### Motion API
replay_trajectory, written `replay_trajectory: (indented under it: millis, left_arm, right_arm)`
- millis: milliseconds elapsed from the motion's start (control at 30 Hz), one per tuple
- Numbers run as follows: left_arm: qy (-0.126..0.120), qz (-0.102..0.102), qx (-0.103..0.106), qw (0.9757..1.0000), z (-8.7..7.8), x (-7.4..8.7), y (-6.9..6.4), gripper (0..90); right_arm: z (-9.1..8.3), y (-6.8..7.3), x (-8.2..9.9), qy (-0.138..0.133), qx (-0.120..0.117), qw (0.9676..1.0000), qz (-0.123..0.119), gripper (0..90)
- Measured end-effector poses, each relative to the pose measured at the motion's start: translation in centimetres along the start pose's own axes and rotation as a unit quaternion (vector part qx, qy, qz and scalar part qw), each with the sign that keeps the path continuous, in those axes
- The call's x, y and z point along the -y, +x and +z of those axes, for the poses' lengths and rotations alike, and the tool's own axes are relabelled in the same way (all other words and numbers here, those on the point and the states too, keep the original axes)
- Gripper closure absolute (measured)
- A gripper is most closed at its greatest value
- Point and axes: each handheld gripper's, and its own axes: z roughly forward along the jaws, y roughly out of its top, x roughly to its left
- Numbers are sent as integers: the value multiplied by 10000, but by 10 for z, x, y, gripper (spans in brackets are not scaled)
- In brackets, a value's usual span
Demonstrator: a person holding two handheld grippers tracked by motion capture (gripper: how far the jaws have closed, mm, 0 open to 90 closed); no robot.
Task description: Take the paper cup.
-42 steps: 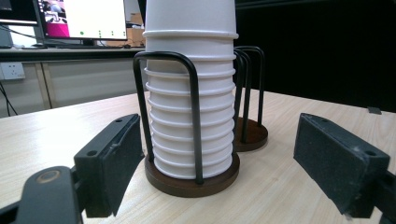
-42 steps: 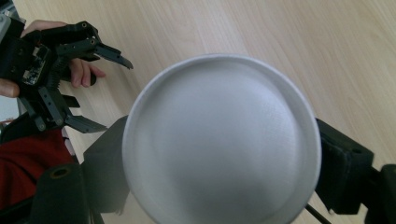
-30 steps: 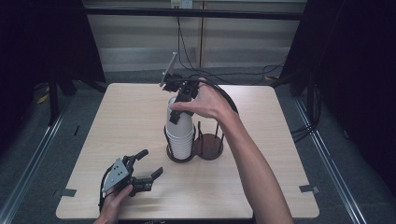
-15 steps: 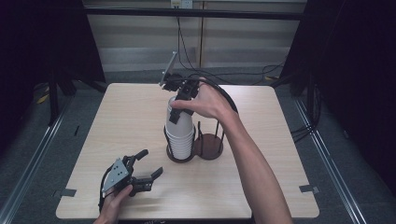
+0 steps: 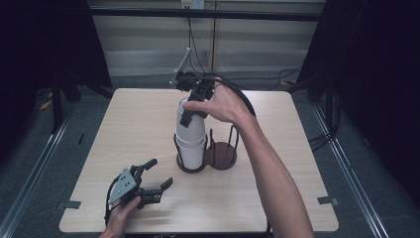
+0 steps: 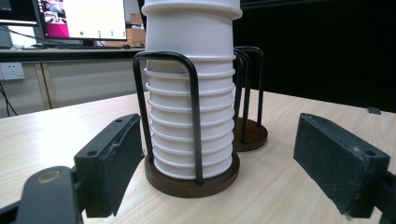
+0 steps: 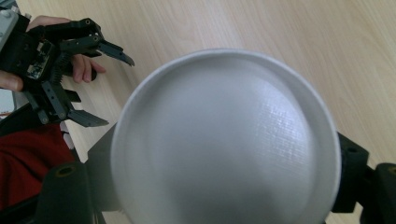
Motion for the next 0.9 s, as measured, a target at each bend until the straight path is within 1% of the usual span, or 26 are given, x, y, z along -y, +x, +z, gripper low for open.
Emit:
replay_trajectory:
  millis: [33,67,133,200,233,267,300,467,600,700,767,900]
  left_arm:
    - [1,4,1,10000,0,0,0,154]
    - [0,0,2,10000,0,0,0,154]
    - [2,-2,2,10000,0,0,0,154]
    - [2,-1,2,10000,0,0,0,154]
    - [1,2,1,10000,0,0,0,155]
    - [1,2,0,10000,0,0,0,154]
    - [2,1,0,10000,0,0,0,154]
    - [3,-3,1,10000,0,0,0,154]
    - [8,4,3,10000,0,0,0,155]
    - [14,11,3,10000,0,0,0,155]
    - [12,25,-2,10000,0,0,0,155]
    - [16,22,1,10000,0,0,0,154]
  right_arm:
    - [-2,0,0,-5,-10,10000,-35,215]
    - [-4,1,1,-33,-21,10000,14,215]
    - [-6,1,1,-74,-17,10000,-14,216]
    - [-10,1,2,-89,-9,10000,-7,217]
    - [-11,1,2,-154,9,9999,3,218]
    - [-14,2,3,-185,-20,9998,40,218]
    - [-15,1,3,-215,-13,9998,10,219]
    - [-21,2,5,-288,-21,9996,65,220]
    - [-25,2,7,-351,-29,9994,46,221]
    - [-31,3,9,-451,-32,9989,76,222]
    - [-33,4,10,-439,-22,9990,71,223]
    - [-39,7,12,-615,-9,9981,69,223]
